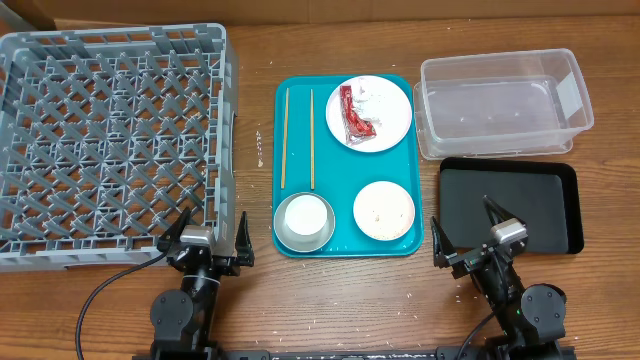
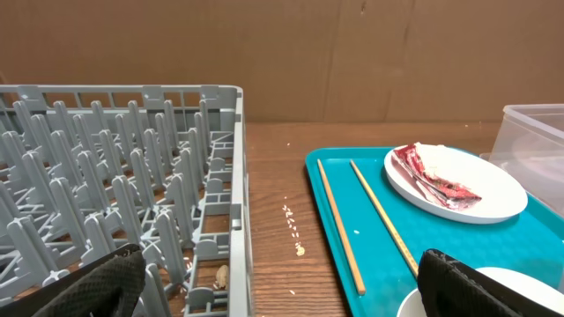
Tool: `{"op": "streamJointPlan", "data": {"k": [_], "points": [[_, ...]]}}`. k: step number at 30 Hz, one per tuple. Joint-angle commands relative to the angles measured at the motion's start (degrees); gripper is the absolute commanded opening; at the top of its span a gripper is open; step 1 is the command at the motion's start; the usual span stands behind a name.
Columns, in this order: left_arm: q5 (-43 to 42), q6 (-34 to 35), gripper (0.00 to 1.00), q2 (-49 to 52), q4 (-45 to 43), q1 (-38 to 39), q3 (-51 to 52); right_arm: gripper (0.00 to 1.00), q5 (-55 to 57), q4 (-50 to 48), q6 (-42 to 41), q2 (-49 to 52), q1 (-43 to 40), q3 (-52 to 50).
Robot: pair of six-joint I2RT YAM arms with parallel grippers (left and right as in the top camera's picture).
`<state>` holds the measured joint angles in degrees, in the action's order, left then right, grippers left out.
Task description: Sort waste into correct bins and load items into the dishwasher
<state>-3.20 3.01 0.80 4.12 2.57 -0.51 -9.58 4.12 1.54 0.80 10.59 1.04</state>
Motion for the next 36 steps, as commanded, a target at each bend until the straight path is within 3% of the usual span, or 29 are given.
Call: {"op": "streamJointPlan", "data": {"k": [1, 6, 10, 13, 20, 30, 33, 36], "points": [[0.11, 0.90, 1.00, -0.11, 0.11, -0.31, 0.22, 1.00, 0.57, -0.22, 0.22, -0.52, -0.02, -0.57], [-6.43, 2.75, 1.00, -0.11, -4.09, -0.31, 0.20, 1.00, -2.56, -1.16, -0.76, -0.52, 0.00, -0.55], [-9.77, 5.44, 1.00, -0.11, -13.77, -0.31, -1.07, 1.00, -8.22, -5.88, -9.66, -0.52, 0.00, 1.03], [-9.94, 6.03, 1.00, -0.07, -14.45, -0.31, -4.76, 1.00, -8.33, -5.03, -16.44, -0.26, 0.00, 4.74], [-10.10, 11.06, 1.00, 7.65, 3.04, -0.31, -21.84, 1.00, -8.31, 12.90, -19.76, 9.46, -0.02, 23.21], [-12.96, 11.15, 1.00, 36.89, 29.88, -0.31, -52.74, 1.00, -9.62, 39.74, -16.17, 44.85, 0.00, 59.19], [-13.00, 11.19, 1.00, 45.29, 36.48, -0.31, -59.32, 1.00, -13.86, 45.33, -17.62, 53.07, 0.00, 65.18], [-14.56, 11.19, 1.00, 50.97, 39.39, -0.31, -62.49, 0.99, -23.47, 44.28, -14.93, 58.77, 0.00, 66.31]]}}
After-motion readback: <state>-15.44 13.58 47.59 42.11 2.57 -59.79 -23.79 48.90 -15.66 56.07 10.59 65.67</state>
